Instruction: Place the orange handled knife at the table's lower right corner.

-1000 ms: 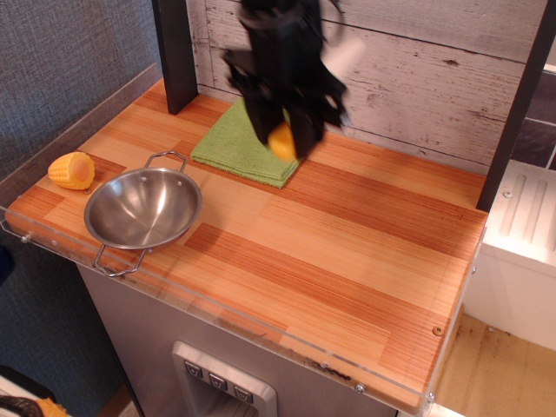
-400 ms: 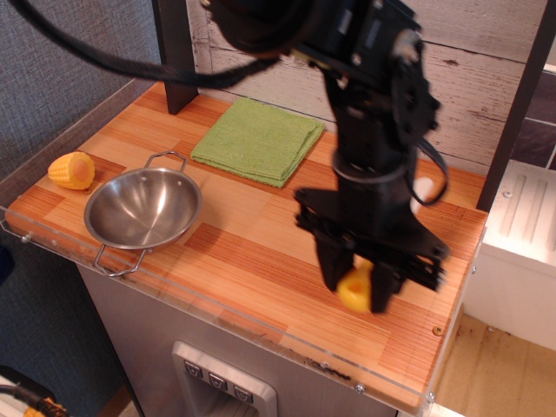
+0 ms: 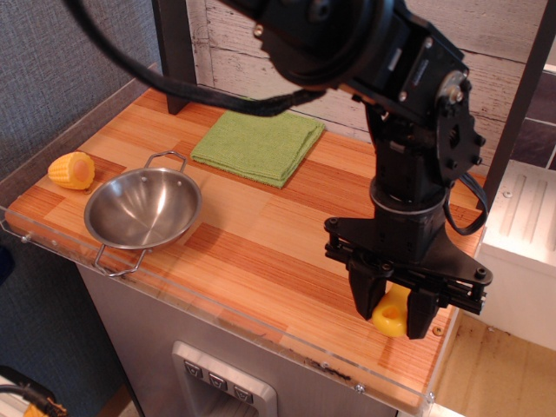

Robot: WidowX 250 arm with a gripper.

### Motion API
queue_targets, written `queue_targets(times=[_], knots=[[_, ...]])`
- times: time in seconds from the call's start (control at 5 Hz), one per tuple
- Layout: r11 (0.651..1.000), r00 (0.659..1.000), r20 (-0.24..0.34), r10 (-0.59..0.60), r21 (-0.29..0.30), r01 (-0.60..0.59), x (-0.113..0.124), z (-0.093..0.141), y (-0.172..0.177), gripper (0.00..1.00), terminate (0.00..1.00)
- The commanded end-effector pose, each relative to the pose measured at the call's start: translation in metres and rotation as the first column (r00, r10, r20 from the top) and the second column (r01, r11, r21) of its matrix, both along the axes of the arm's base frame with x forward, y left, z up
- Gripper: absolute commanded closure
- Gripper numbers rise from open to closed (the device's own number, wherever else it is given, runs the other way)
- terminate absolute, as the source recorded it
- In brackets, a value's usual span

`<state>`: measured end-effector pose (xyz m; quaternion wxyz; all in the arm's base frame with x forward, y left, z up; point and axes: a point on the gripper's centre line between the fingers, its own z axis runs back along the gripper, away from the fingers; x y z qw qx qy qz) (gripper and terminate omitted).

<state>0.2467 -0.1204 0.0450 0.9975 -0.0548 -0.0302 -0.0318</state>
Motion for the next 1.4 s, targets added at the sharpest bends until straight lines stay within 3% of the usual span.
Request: queue_targets(times=[0.0, 0.2, 0.4, 0.6, 0.8, 1.2], knots=[[1.0, 1.0, -0.019, -0.006, 0.017, 0.007, -0.001, -0.008, 0.0, 0.0, 0.0], [0.999, 0.999, -0.041, -0.02, 0.031, 0.022, -0.003, -0.009, 0.003, 0.0, 0.0], [0.997, 0.998, -0.014, -0.062, 0.037, 0.063, -0.005, 0.012, 0.009, 0.0, 0.0], [0.992, 0.995, 0.076, -0.07, 0.112, 0.062, -0.012, 0.058, 0.032, 0.0, 0.0], [0.987, 0.996, 0.086, -0.023, 0.161, 0.009, -0.013, 0.072, 0.055, 0.0, 0.0], [0.991, 0.997, 0.065, 0.042, 0.122, -0.05, -0.013, 0.066, 0.082, 0.0, 0.0]])
